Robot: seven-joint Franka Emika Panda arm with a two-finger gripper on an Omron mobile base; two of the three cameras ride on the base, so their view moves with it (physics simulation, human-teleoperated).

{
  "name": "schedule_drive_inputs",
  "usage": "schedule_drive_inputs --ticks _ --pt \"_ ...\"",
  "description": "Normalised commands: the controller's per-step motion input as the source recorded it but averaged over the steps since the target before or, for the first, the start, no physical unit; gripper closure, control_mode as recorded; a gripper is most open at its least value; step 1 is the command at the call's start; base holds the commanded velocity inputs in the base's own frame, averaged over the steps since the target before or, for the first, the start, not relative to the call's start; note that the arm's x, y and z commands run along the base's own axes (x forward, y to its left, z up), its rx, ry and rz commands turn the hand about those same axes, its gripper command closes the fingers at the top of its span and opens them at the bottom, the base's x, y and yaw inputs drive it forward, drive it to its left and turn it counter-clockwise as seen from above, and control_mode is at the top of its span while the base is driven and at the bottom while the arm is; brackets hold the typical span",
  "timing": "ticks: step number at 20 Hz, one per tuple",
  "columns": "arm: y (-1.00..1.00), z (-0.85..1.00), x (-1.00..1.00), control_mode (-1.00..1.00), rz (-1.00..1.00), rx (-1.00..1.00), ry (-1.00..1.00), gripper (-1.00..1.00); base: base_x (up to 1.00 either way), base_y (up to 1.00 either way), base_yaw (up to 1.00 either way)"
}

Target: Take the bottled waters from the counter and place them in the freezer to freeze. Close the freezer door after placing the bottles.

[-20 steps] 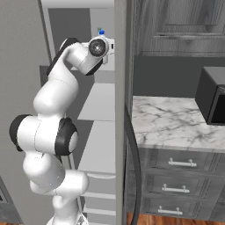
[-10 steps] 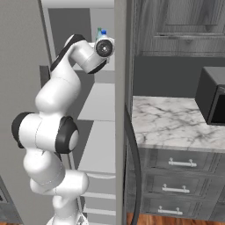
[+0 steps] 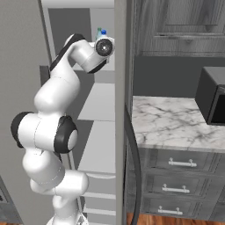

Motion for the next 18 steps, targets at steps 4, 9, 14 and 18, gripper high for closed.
schedule_drive_inputs --ticks 4,9,14,18 --pt "0.16 -0.07 0.00 -1.00 0.01 0.00 0.00 -1.00 0.00 0.00 0.00" --pt "0.01 -0.01 0.00 -1.00 0.00 0.00 0.00 -1.00 0.00 0.00 0.00" --pt "0.00 0.00 0.00 -1.00 0.00 0.00 0.00 -1.00 0.00 0.00 0.00" --pt "0.01 0.01 -0.11 -1.00 0.00 0.00 -0.02 -1.00 0.00 0.00 0.00"
